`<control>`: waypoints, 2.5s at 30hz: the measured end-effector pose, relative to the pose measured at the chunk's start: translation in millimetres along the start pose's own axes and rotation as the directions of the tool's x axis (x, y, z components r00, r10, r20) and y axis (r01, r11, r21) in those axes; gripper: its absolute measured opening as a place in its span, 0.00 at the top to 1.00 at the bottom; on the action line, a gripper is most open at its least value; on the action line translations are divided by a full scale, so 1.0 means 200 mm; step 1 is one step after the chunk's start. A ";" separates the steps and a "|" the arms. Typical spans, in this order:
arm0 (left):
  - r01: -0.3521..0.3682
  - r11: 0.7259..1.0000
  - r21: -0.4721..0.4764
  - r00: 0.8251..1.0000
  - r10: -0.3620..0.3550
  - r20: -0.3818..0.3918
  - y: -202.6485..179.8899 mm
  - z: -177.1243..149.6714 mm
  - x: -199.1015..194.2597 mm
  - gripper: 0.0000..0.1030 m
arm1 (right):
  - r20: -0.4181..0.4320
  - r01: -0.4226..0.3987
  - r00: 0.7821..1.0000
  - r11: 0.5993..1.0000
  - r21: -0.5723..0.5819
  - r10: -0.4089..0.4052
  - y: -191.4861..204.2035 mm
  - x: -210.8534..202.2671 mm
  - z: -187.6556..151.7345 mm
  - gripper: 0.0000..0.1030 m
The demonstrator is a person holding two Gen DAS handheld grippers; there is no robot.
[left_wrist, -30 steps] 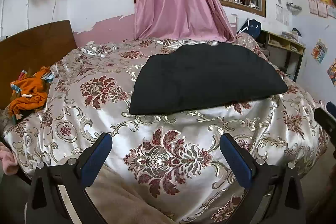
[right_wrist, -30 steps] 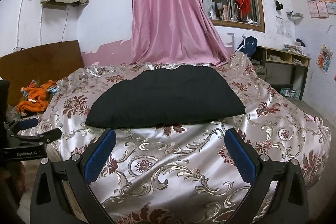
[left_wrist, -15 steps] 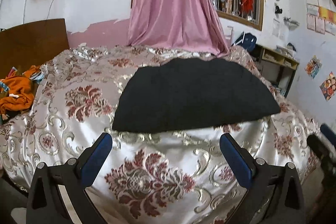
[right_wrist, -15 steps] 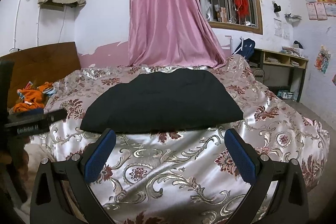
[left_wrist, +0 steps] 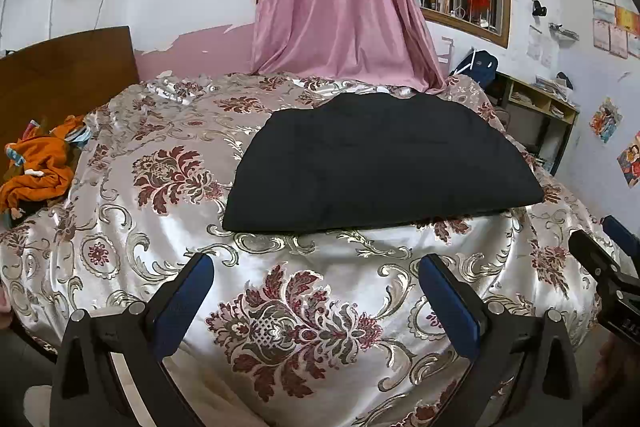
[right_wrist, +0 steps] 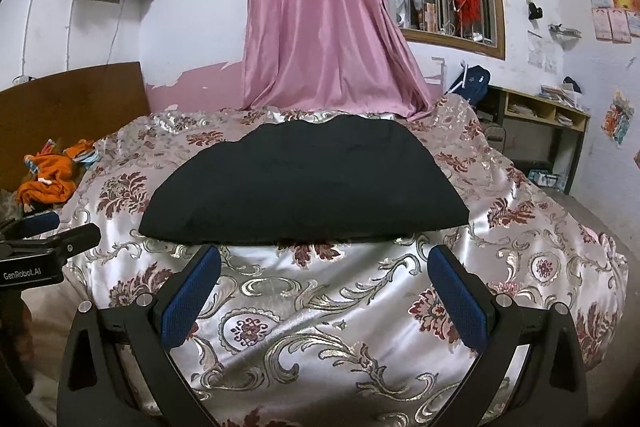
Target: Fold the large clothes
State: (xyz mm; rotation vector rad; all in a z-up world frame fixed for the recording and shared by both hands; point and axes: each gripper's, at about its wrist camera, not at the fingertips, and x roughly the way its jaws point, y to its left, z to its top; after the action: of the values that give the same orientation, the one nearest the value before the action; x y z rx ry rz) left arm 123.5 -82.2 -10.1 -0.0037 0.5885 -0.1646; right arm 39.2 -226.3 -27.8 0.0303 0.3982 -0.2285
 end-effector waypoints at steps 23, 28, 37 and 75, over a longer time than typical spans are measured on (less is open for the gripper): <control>-0.007 0.999 0.044 1.000 0.006 0.012 -0.05 -0.01 -0.01 0.00 | 0.005 -0.003 1.000 1.000 -0.005 0.003 0.02 -0.02 0.03 0.02; -0.005 0.999 0.049 1.000 0.004 0.020 -0.04 -0.01 -0.02 0.00 | -0.008 0.010 1.000 1.000 0.006 -0.010 0.00 0.00 0.02 0.02; -0.005 0.999 0.051 1.000 0.004 0.022 -0.04 -0.01 -0.03 0.00 | -0.009 0.017 1.000 1.000 0.004 -0.016 0.00 0.00 0.02 0.02; -0.007 0.999 0.053 1.000 0.006 0.024 -0.04 -0.01 -0.03 0.00 | -0.013 0.017 1.000 1.000 0.002 -0.017 0.01 -0.01 0.02 0.02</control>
State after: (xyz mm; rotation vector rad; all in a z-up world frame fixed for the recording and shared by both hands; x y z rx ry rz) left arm 116.8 -88.8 -9.0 0.0476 0.5602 -0.1740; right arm 38.5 -224.7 -23.9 0.0304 0.4111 -0.2457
